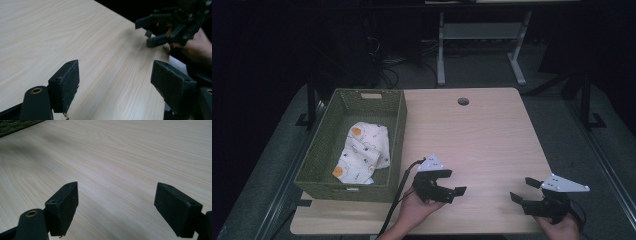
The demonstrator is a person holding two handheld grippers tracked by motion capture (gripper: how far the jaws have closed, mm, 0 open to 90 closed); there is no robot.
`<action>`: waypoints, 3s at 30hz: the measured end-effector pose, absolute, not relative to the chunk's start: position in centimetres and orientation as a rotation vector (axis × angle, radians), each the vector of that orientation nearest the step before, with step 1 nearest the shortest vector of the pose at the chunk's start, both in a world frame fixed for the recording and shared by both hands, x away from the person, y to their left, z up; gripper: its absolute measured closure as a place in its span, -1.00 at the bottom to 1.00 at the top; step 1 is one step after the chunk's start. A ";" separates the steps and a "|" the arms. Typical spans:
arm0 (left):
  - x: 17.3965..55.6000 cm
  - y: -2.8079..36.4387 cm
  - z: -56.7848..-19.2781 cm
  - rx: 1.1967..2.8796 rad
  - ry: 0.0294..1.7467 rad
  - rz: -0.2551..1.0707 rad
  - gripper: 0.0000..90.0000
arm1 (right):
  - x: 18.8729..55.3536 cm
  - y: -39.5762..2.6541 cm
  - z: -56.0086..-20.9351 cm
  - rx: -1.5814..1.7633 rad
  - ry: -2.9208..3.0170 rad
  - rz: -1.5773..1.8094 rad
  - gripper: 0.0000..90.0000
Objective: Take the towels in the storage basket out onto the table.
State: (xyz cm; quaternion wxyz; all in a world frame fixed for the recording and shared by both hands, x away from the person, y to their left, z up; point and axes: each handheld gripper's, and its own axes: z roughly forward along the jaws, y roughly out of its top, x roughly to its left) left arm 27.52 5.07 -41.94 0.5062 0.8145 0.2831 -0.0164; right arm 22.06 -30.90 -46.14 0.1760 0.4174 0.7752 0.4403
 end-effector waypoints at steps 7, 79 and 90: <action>29.2 4.8 -39.4 1.976 0.696 -0.073 -0.50 | 22.1 -30.8 -46.1 1.175 2.199 1.246 -0.58; 41.7 28.2 -38.6 2.174 1.588 0.095 -0.36 | 21.8 -29.6 -45.3 1.084 2.220 1.221 -0.59; 42.8 27.3 -40.9 2.382 1.689 0.077 -0.30 | 21.8 -29.4 -45.4 1.076 2.230 1.219 -0.59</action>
